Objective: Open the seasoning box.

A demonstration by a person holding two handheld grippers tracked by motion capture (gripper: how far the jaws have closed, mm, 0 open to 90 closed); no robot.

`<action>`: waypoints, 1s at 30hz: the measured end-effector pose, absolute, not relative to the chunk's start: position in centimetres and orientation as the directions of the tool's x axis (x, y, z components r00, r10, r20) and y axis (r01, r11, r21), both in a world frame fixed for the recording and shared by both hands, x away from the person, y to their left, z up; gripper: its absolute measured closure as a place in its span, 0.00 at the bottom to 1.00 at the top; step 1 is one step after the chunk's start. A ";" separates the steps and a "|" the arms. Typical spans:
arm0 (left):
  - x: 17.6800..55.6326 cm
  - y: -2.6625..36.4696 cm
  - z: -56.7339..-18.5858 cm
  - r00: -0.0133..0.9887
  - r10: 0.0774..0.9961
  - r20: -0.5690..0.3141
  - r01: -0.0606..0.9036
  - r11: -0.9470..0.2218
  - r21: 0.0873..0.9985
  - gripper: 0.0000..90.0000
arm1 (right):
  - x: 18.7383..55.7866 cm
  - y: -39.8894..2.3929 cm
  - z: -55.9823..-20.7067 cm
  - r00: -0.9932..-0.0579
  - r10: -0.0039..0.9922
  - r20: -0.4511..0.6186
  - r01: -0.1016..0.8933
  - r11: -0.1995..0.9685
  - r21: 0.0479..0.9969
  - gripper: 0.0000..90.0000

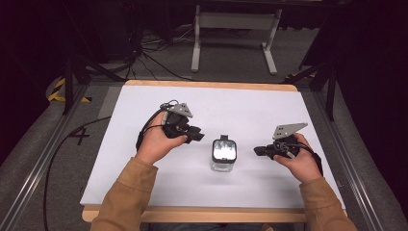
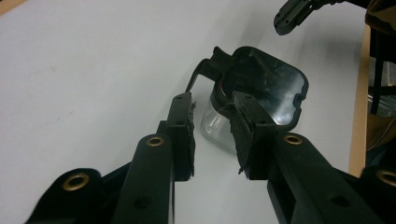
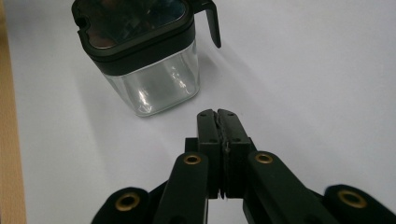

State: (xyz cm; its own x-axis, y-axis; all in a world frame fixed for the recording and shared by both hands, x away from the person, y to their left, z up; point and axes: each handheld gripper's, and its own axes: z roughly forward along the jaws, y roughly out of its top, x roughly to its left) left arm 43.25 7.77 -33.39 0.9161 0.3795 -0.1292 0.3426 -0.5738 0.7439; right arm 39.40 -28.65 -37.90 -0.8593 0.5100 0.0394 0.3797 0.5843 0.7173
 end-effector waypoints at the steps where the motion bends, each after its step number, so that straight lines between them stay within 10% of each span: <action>1: 43.5 7.4 -33.4 0.923 0.363 -0.128 0.332 -0.582 0.742 0.78 | 39.4 -28.7 -37.9 -0.859 0.511 0.040 0.380 0.582 0.719 1.00; 30: 47.2 0.5 -35.8 0.944 0.278 -0.178 0.318 -0.619 0.718 0.92 | 39.5 -29.1 -38.0 -0.863 0.502 0.049 0.377 0.578 0.723 0.97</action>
State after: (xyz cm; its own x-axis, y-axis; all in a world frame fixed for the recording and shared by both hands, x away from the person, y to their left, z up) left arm 47.25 0.54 -35.84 0.9439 0.2783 -0.1778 0.3178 -0.6187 0.7185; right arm 39.45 -29.05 -37.98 -0.8632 0.5024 0.0488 0.3774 0.5782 0.7234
